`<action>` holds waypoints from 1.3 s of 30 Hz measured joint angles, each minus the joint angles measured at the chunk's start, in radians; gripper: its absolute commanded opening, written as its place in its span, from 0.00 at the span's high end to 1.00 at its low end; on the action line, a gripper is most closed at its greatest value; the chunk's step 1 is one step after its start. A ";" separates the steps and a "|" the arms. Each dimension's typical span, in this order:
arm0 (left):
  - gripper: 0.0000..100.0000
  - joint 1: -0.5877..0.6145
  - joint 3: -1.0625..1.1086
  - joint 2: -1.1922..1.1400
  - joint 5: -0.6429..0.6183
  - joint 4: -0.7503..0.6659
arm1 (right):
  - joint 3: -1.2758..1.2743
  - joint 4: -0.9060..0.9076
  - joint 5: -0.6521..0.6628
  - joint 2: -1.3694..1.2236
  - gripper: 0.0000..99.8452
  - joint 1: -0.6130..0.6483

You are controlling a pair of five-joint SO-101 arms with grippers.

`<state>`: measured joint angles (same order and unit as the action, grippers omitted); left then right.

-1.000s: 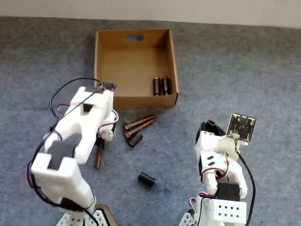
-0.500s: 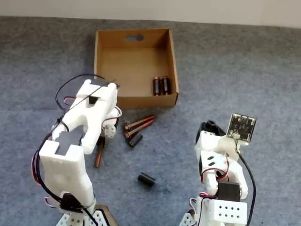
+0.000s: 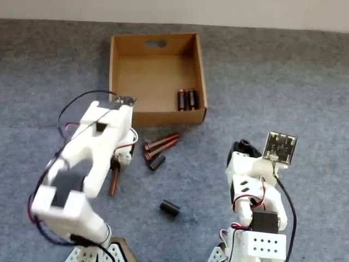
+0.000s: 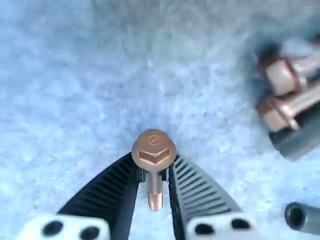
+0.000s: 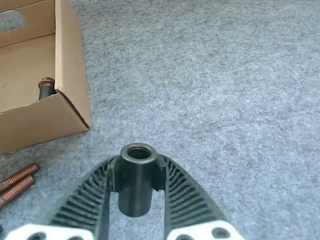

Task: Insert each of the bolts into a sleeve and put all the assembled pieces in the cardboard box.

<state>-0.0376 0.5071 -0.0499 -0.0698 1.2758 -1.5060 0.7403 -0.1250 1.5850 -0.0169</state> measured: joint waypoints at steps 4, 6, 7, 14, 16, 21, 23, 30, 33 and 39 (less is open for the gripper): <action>0.99 0.000 0.109 0.258 0.000 -0.064 | 0.000 0.005 0.000 0.000 0.99 0.000; 0.99 0.000 0.143 0.379 0.000 -0.071 | 0.000 0.005 0.000 0.000 0.99 0.002; 0.99 0.000 0.150 0.437 0.000 -0.072 | 0.000 0.005 0.000 0.000 0.99 0.012; 0.99 -0.040 0.166 0.810 0.000 -0.115 | 0.015 0.005 0.000 0.000 0.99 0.199; 0.99 -0.057 0.166 0.902 0.000 -0.147 | 0.041 0.005 0.000 0.000 0.99 0.249; 0.99 -0.103 0.166 1.097 0.000 -0.213 | 0.055 -0.110 0.000 0.002 0.99 0.324; 0.99 -0.138 0.166 1.154 0.000 -0.224 | 0.055 -0.184 0.000 0.002 0.99 0.339; 0.99 -0.298 0.166 1.203 0.000 -0.288 | 0.055 -0.410 0.000 0.002 0.99 0.361; 0.99 -0.334 0.166 1.203 0.000 -0.405 | 0.055 -0.456 0.000 0.002 0.99 0.419; 0.99 -0.414 0.166 1.203 0.000 -0.591 | 0.055 -0.486 0.000 0.002 0.99 0.479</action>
<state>-0.4519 0.6728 1.1531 -0.0698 0.6851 -1.4507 0.2539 -0.1250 1.5865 0.4618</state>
